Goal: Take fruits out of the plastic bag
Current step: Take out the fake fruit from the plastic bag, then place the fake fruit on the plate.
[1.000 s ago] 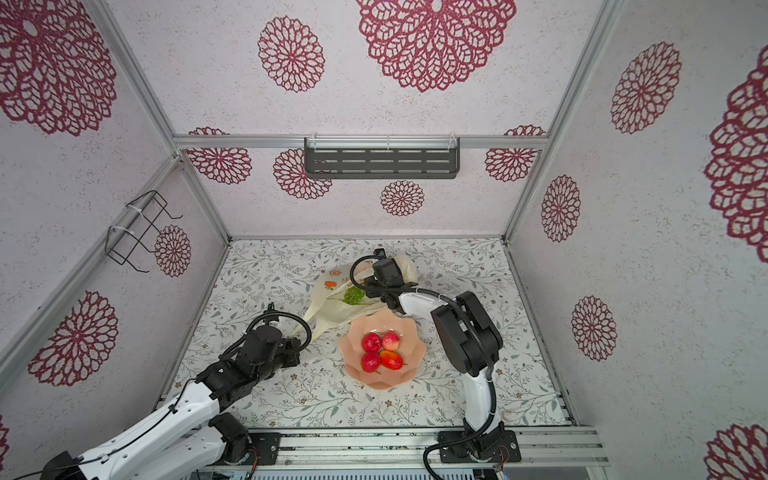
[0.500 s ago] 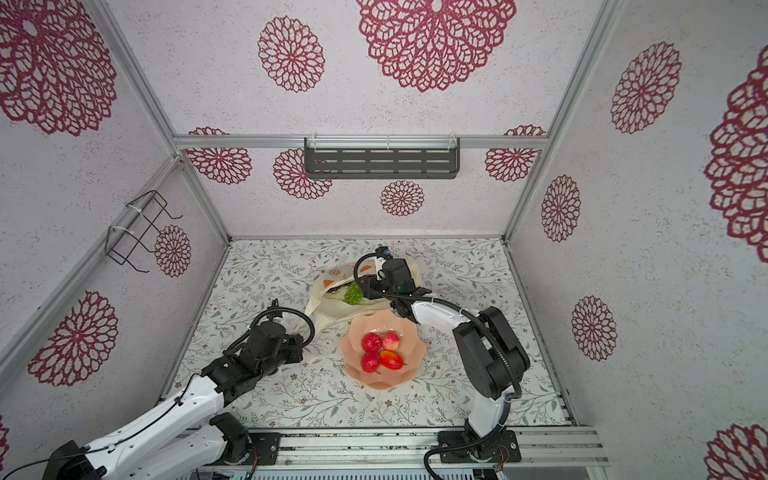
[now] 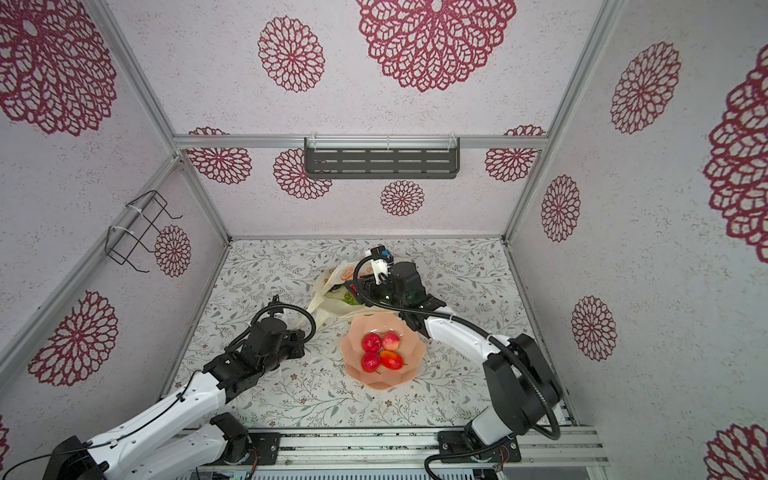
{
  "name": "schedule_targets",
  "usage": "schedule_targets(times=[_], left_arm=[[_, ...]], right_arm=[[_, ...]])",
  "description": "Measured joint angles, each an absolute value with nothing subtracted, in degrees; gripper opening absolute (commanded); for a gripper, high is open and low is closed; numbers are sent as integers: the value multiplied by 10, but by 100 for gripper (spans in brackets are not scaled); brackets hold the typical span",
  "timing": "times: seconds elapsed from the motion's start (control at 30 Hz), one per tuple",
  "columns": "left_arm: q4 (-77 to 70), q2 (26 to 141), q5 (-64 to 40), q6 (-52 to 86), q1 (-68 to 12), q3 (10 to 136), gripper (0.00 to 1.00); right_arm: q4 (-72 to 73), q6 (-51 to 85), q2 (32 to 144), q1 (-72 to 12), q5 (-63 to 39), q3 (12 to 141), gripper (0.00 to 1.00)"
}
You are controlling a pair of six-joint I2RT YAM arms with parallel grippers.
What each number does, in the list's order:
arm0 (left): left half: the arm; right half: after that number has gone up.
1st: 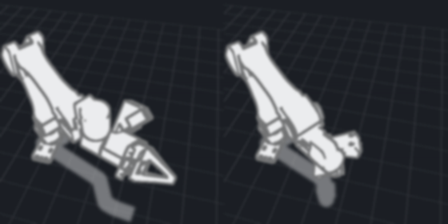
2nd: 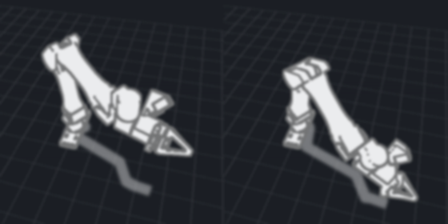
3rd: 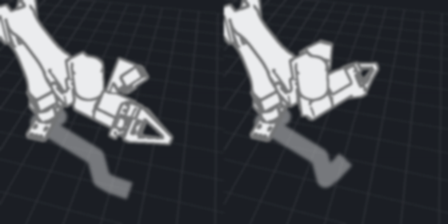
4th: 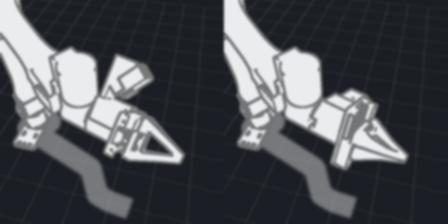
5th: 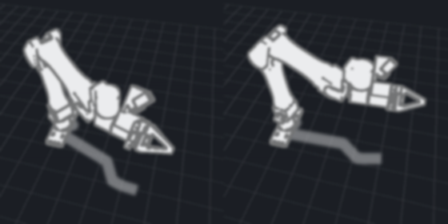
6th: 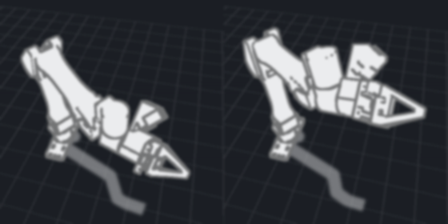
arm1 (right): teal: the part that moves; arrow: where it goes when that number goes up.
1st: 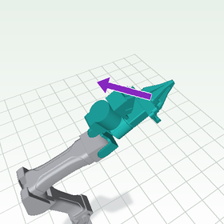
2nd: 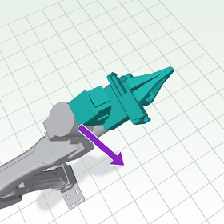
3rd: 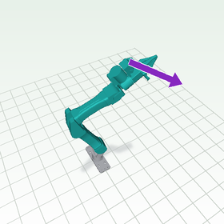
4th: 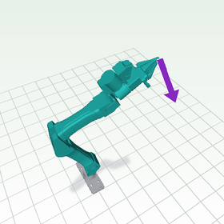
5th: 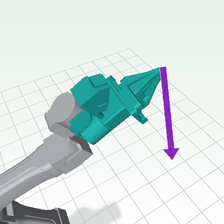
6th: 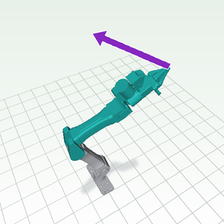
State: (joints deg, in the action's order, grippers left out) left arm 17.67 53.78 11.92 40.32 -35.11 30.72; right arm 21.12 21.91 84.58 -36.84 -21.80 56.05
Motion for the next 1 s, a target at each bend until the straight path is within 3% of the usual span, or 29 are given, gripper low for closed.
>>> schedule_targets(times=[0.4,1.0], left_arm=[[165,548,126,400,-351,307,0],[145,551,135,387,-352,297,0]], right_arm=[[150,160,642,-428,-205,440,43],[-143,241,347,-431,19,280,44]])
